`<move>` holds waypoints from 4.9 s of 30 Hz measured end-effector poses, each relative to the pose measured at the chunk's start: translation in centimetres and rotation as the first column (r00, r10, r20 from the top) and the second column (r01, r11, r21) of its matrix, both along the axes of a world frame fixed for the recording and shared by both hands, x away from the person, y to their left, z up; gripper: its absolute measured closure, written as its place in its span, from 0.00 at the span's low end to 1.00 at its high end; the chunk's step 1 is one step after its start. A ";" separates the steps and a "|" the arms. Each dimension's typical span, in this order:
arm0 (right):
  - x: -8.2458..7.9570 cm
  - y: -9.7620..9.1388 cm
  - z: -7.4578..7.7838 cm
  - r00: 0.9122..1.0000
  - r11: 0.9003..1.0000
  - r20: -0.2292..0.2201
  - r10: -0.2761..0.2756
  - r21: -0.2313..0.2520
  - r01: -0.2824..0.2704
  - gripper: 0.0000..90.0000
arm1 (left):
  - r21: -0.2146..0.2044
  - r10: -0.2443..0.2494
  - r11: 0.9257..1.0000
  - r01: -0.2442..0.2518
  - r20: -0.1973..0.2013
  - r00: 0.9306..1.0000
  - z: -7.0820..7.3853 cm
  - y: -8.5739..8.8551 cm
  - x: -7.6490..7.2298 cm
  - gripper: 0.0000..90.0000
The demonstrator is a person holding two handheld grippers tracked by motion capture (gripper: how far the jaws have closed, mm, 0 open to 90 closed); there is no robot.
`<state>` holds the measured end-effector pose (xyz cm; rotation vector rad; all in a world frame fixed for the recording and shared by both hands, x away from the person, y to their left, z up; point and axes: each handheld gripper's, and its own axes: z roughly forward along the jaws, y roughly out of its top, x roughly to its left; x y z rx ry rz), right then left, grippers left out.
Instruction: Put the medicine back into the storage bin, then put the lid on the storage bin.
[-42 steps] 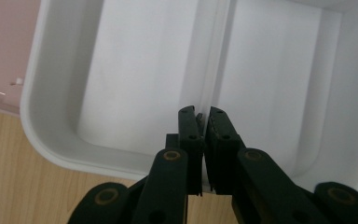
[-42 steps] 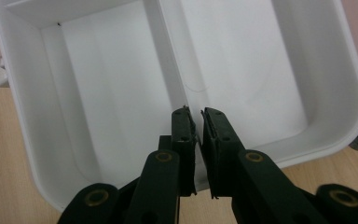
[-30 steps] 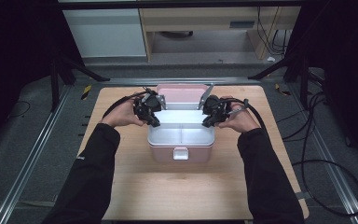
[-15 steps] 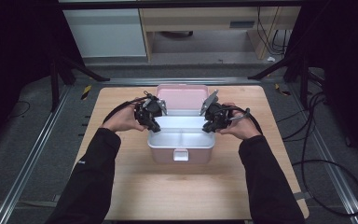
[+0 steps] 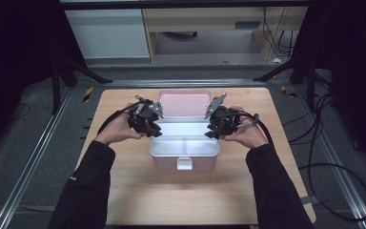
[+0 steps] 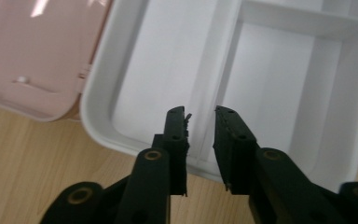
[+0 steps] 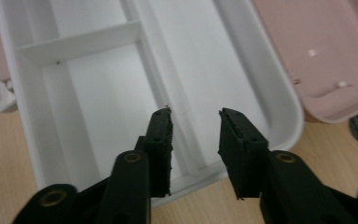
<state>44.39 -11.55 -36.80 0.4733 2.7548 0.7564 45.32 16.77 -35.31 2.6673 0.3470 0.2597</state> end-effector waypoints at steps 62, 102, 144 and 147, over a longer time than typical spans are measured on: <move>10.1 -3.2 -4.5 0.858 0.760 -0.049 -0.512 0.441 0.478 0.51 | -0.393 0.595 0.733 -0.555 -0.025 0.804 -6.1 2.1 9.3 0.43; 9.5 -2.9 -3.9 0.861 0.705 -0.087 -0.502 0.535 0.465 0.55 | -0.535 0.580 0.675 -0.508 -0.041 0.813 -3.7 2.8 7.7 0.63; 0.1 -3.4 0.2 0.894 0.776 0.073 -0.442 0.531 0.341 0.68 | -0.534 0.566 0.741 -0.407 0.171 0.806 -0.3 2.8 -3.6 0.70; -0.5 -3.6 0.1 0.893 0.772 0.069 -0.444 0.535 0.343 0.71 | -0.531 0.581 0.735 -0.422 0.171 0.796 -0.3 2.6 -4.3 0.75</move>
